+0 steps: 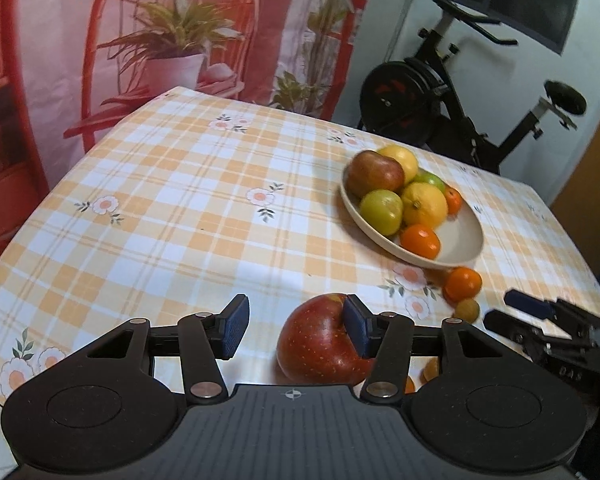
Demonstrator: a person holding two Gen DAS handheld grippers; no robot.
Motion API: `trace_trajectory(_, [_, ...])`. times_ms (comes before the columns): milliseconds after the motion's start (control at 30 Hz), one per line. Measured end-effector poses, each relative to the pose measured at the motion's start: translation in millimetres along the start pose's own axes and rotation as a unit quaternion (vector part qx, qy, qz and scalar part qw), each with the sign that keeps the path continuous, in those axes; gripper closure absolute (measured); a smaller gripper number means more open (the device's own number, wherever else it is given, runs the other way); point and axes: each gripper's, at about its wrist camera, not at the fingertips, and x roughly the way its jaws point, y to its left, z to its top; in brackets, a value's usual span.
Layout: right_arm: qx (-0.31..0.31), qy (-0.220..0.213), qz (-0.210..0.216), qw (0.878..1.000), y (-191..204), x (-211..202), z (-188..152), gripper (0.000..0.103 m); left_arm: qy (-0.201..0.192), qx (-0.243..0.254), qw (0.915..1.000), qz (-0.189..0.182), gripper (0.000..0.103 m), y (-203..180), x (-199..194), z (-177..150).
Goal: Organize fruits
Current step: 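Close the left tool around the red apple and lift it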
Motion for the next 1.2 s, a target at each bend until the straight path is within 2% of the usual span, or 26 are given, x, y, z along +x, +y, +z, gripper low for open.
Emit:
trace_trajectory(233, [-0.007,0.012,-0.014,1.0,0,0,4,0.042,0.001,-0.034,0.9994,-0.006,0.047,23,4,3])
trace_trajectory(400, [-0.011,0.021,-0.009,1.0,7,3,19,0.041,0.005,-0.059,0.9982,-0.013,0.047,39,9,5])
trace_trajectory(500, [-0.033,0.026,0.008,0.999,22,8,32,0.034,0.005,-0.063,0.9977,-0.025,0.047,41,10,5])
trace_trajectory(633, [-0.071,0.043,0.042,0.996,49,19,46,0.031,0.006,-0.068,0.997,-0.037,0.048,43,11,5])
trace_trajectory(833, [-0.13,0.078,0.09,0.984,94,45,56,0.027,0.004,-0.082,0.9952,-0.055,0.049,51,10,5])
trace_trajectory(1000, [-0.162,0.115,0.124,0.972,124,65,50,0.027,0.004,-0.087,0.9936,-0.073,0.049,52,10,5])
trace_trajectory(1133, [-0.169,0.132,0.132,0.968,137,74,47,0.022,0.004,-0.085,0.9933,-0.079,0.047,52,10,5])
trace_trajectory(1200, [-0.164,0.133,0.129,0.969,138,77,47,0.015,0.001,-0.085,0.9934,-0.077,0.044,53,9,4])
